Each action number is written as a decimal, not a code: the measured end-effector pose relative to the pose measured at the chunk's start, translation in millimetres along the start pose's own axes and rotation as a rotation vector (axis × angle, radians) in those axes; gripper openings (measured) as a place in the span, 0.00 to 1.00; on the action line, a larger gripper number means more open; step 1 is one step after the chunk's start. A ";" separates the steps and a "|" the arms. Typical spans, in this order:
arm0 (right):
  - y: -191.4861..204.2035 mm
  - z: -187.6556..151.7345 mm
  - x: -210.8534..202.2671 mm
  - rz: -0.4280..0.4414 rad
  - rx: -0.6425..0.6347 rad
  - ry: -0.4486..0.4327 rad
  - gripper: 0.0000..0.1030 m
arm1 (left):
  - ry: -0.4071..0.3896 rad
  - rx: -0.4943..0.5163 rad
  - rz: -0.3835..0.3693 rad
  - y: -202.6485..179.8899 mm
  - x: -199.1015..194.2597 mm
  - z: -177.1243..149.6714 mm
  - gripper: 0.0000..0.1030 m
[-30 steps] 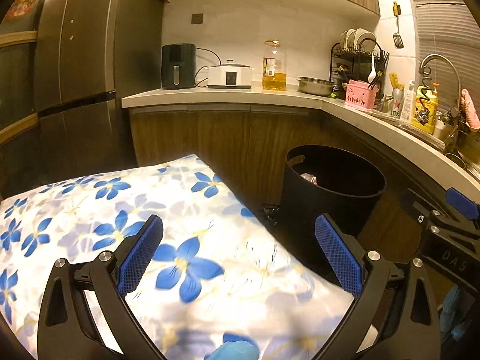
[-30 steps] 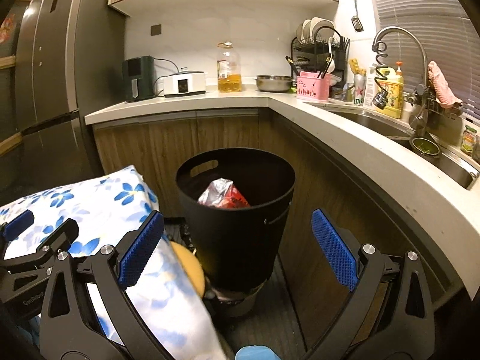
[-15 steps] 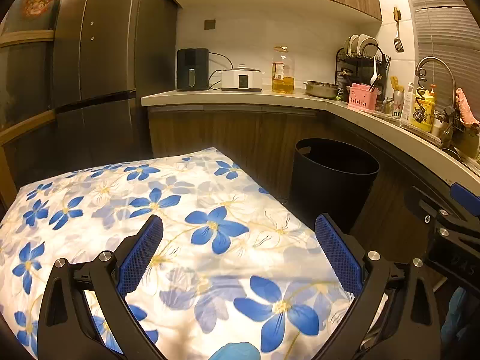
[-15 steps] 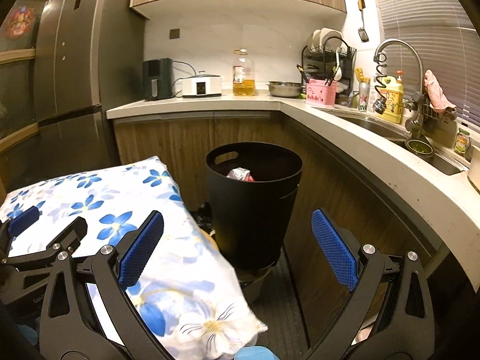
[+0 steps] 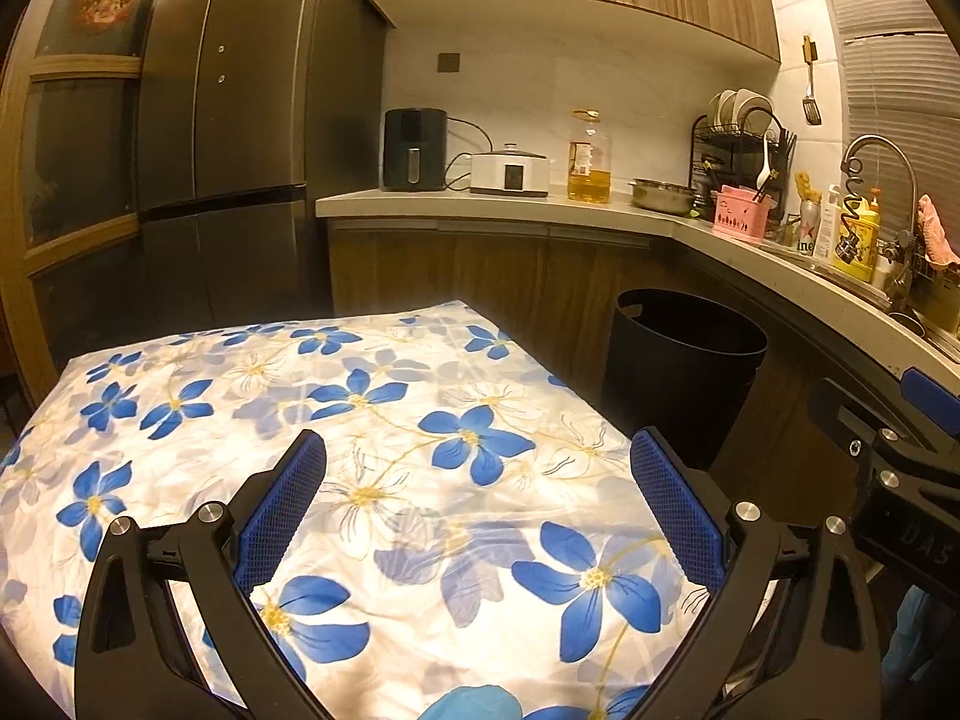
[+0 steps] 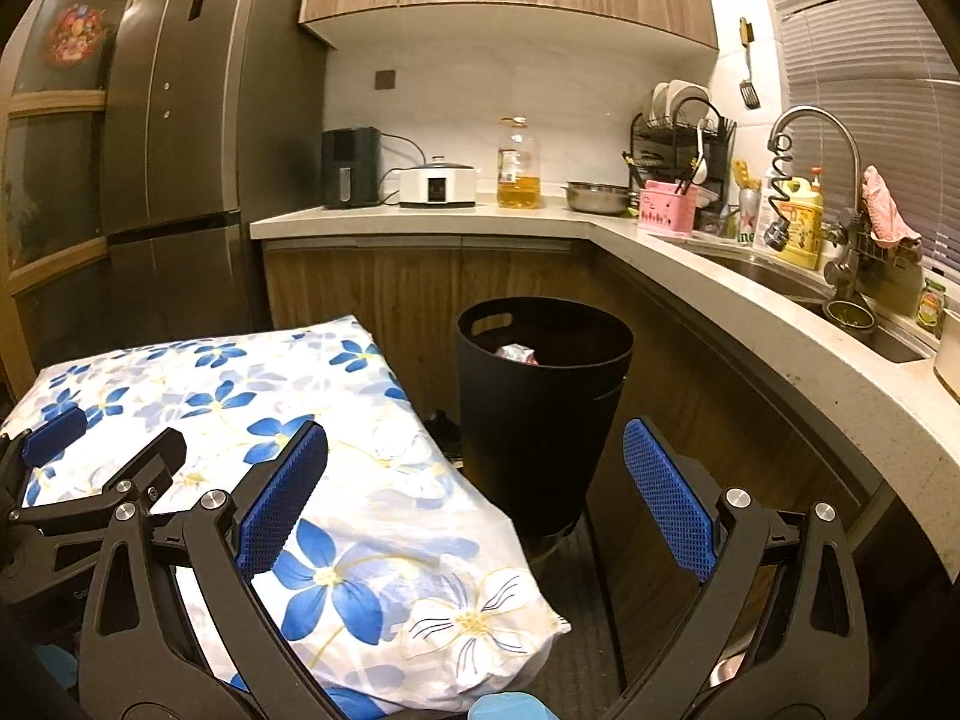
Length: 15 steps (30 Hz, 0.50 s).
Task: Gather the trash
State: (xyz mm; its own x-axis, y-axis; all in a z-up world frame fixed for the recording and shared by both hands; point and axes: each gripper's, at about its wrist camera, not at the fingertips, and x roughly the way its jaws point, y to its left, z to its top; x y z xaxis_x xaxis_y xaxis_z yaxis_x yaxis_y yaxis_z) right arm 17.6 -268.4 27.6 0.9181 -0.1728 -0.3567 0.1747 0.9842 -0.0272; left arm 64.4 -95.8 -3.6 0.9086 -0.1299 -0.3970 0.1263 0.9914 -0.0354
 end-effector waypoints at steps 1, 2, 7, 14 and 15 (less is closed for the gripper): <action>1.5 -0.1 -0.3 0.004 -0.001 0.001 0.95 | 0.000 -0.001 0.002 0.9 -0.8 -0.4 0.94; 3.1 -1.0 -0.9 0.007 -0.001 0.002 0.95 | 0.000 -0.002 0.006 2.3 -1.9 -1.0 0.94; 7.3 -1.3 -1.8 0.021 -0.004 0.007 0.95 | 0.000 -0.012 0.015 5.8 -5.1 -1.6 0.94; 9.3 -1.6 -2.0 0.025 -0.004 0.008 0.95 | -0.001 -0.018 0.016 7.9 -6.5 -1.7 0.94; 9.7 -1.5 -1.9 0.025 -0.004 0.008 0.95 | -0.001 -0.019 0.014 9.0 -6.1 -1.5 0.94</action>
State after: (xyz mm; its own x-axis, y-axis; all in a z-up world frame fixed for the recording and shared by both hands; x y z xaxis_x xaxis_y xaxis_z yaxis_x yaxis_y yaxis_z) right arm 17.0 -258.5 26.6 0.9193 -0.1477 -0.3648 0.1499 0.9884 -0.0223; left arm 59.3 -86.1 -2.9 0.9105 -0.1156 -0.3970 0.1056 0.9933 -0.0471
